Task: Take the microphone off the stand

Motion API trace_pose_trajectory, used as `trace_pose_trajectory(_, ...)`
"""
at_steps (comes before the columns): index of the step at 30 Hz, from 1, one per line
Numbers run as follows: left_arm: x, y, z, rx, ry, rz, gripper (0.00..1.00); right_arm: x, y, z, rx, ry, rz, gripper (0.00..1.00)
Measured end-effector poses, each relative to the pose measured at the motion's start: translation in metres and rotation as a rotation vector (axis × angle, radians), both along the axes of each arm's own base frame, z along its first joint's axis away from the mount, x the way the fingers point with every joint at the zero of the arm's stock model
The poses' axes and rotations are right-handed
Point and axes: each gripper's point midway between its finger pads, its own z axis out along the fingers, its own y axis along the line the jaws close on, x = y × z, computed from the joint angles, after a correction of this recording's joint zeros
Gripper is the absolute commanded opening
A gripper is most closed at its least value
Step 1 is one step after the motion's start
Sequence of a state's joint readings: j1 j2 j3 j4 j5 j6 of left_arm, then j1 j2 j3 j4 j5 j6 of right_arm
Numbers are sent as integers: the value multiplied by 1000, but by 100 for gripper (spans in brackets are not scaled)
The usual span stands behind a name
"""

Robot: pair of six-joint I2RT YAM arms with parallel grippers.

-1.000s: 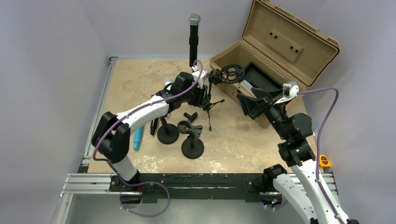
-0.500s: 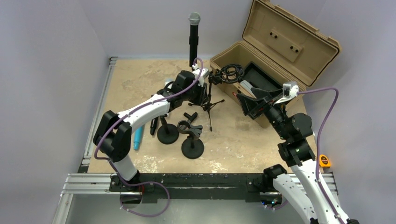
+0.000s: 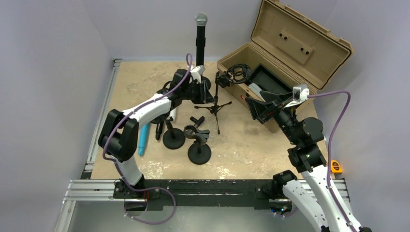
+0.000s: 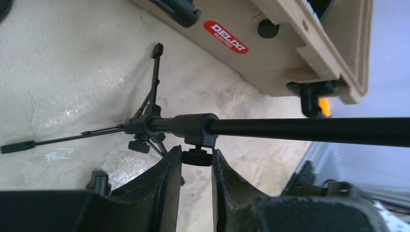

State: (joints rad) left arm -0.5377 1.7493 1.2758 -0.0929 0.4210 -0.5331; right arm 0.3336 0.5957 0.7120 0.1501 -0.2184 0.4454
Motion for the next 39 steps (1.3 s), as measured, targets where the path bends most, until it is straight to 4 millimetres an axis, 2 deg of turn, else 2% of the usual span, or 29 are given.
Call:
trace_pose_trajectory(6,7,1,3,-166,178,59,0,0,0,0,0,0,0,80)
trace_pose_trajectory(17,1,-9,10,-334,376,126,0,-1,0,1,1,-2,0,80)
trace_pose_trajectory(19,1,-9,9,-333,378,128,9,-1,0,1,1,-3,0,79)
trace_pose_trajectory(23,1,-8,7,-322,378,129,36,-2,-1,2,3,-8,0,80)
trace_pose_trajectory(27,-2,0,1,-264,359,147,49,-4,-1,4,6,-14,0,80)
trace_pose_trajectory(30,-6,10,1,-191,323,155,54,-4,-1,4,5,-13,0,79)
trace_pose_trajectory(34,-9,22,11,-116,238,147,53,-4,-1,4,5,-13,0,80)
trace_pose_trajectory(37,-12,26,23,-76,164,129,42,-4,-1,4,5,-13,0,79)
trace_pose_trajectory(39,-13,24,28,-52,117,113,40,-4,-1,4,5,-13,0,79)
